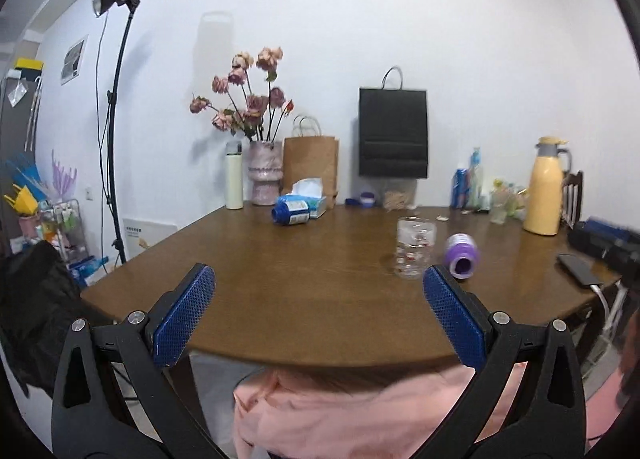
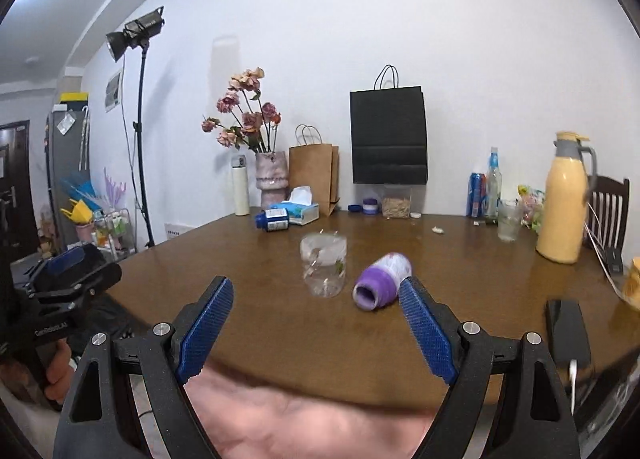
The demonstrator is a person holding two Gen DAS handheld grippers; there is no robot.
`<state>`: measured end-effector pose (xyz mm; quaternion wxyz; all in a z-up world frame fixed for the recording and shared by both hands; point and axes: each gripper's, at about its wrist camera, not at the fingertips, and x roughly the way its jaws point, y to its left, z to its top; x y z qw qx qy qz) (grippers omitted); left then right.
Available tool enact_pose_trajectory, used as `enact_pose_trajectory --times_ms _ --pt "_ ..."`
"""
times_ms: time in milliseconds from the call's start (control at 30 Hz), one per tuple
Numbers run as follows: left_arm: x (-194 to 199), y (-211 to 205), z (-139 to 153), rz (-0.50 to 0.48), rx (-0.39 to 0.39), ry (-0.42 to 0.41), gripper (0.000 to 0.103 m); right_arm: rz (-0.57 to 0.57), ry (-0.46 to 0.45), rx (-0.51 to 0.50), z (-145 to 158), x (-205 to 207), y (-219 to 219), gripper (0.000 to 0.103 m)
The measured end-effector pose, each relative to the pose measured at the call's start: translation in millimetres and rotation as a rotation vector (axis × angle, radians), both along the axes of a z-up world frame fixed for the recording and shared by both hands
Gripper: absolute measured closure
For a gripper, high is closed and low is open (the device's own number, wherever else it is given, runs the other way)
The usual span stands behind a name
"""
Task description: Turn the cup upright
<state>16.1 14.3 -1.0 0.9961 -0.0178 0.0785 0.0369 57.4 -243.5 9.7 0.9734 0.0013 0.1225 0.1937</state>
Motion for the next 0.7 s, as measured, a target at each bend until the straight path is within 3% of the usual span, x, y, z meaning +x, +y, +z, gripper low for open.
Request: enact_pose_trajectory --times_ms 167,700 --pt "-18.9 -6.1 -2.7 -0.008 0.028 -0.019 0.0 0.042 0.05 0.003 -23.3 -29.7 10.1 0.014" --pt "-20.1 -8.1 0.5 -0.043 0.041 -0.039 0.0 0.004 0.027 0.001 -19.7 -30.1 5.0 0.014"
